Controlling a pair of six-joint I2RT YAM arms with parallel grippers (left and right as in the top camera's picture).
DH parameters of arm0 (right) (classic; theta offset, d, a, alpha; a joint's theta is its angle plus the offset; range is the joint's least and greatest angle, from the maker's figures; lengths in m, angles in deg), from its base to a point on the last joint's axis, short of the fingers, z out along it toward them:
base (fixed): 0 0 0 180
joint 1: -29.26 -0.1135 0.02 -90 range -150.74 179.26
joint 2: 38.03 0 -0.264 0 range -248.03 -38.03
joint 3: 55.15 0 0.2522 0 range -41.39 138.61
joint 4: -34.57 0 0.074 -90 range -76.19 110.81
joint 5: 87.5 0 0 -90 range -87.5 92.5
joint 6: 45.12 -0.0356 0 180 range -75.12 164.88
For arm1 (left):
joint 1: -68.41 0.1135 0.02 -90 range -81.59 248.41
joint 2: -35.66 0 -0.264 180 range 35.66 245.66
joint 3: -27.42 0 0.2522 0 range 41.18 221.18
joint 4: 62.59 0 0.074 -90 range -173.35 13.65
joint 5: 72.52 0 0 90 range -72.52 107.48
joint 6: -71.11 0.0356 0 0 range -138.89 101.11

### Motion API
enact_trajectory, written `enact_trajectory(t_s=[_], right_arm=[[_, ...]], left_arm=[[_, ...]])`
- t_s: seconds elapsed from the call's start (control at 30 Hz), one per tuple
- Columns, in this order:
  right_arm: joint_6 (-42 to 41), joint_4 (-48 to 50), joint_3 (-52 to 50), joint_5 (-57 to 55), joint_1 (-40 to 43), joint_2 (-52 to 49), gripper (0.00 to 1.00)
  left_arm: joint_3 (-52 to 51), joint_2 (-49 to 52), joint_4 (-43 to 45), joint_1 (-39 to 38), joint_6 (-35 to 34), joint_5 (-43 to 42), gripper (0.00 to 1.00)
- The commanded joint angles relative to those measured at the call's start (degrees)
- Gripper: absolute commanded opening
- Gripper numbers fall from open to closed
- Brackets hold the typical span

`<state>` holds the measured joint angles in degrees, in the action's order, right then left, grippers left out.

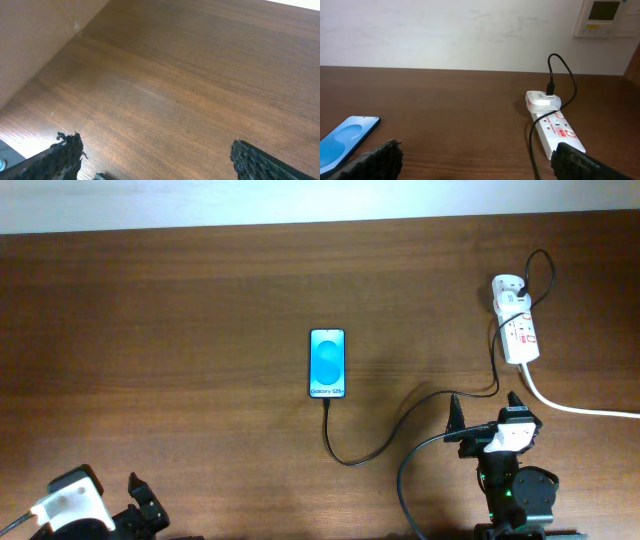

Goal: Plug charger to phone and switch on socket

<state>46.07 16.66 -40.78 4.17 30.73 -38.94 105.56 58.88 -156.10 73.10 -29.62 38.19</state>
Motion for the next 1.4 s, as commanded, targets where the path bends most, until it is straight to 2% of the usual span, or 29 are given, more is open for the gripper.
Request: enact_trajectory(t_s=[0.0,0.03,0.1,0.2,0.27,0.33,0.4,0.43,0.5,0.63,0.7,0.8,1.37], right_arm=[[0.1,-0.4,-0.3,-0.7,-0.5,0.7,0.99],[0.1,-0.4,-0.3,-0.7,-0.5,0.7,0.99],[0.1,-0.4,-0.3,-0.7,-0.5,0.7,0.99],[0.1,-0.4,-0.3,-0.7,-0.5,0.7,0.99],[0.1,-0.4,-0.3,-0.7,-0.5,0.7,0.99],[0.1,-0.4,-0.3,-0.7,-0.5,0.7,0.99],[0.1,-0.4,-0.3,-0.7,-0.5,0.7,0.99],[0.1,-0.4,-0.3,-0.7,-0.5,0.7,0.99],[0.1,-0.4,-0.3,-0.7,-0.5,0.7,0.99],[0.1,-0.4,-0.3,-0.7,-0.5,0.7,0.99],[0.1,-0.4,-0.3,-0.7,-0.5,0.7,0.99],[0.1,-0.4,-0.3,-0.7,-0.5,0.7,0.99],[0.1,-0.4,-0.3,-0.7,-0.5,0.7,0.99]], left_arm=[[-0.1,-0.8,0.1,0.8,-0.5,-0.4,0.99],[-0.3,-1.2,0.8,1.0,-0.5,-2.0,0.99],[-3.7,-4.0,9.5,1.0,-0.4,-9.3,0.99],[-16.2,-13.1,22.1,2.7,4.9,-18.8,0.99],[-25.7,-15.9,36.1,2.2,12.3,-26.6,0.99],[-32.9,-17.5,46.5,1.4,13.8,-28.7,0.99],[-46.4,-20.9,61.6,1.1,13.8,-32.2,0.99],[-50.9,-23.0,65.2,1.1,13.8,-32.1,0.99],[-55.6,-22.9,67.3,1.1,13.8,-30.8,0.99],[-62.1,-22.9,74.8,-1.3,13.8,-21.4,0.99],[-63.9,-22.9,74.9,-2.5,14.1,-19.8,0.99],[-63.9,-22.9,74.9,-4.5,18.2,-19.8,0.99],[-63.9,-22.9,75.0,-4.4,17.5,-20.5,0.99]])
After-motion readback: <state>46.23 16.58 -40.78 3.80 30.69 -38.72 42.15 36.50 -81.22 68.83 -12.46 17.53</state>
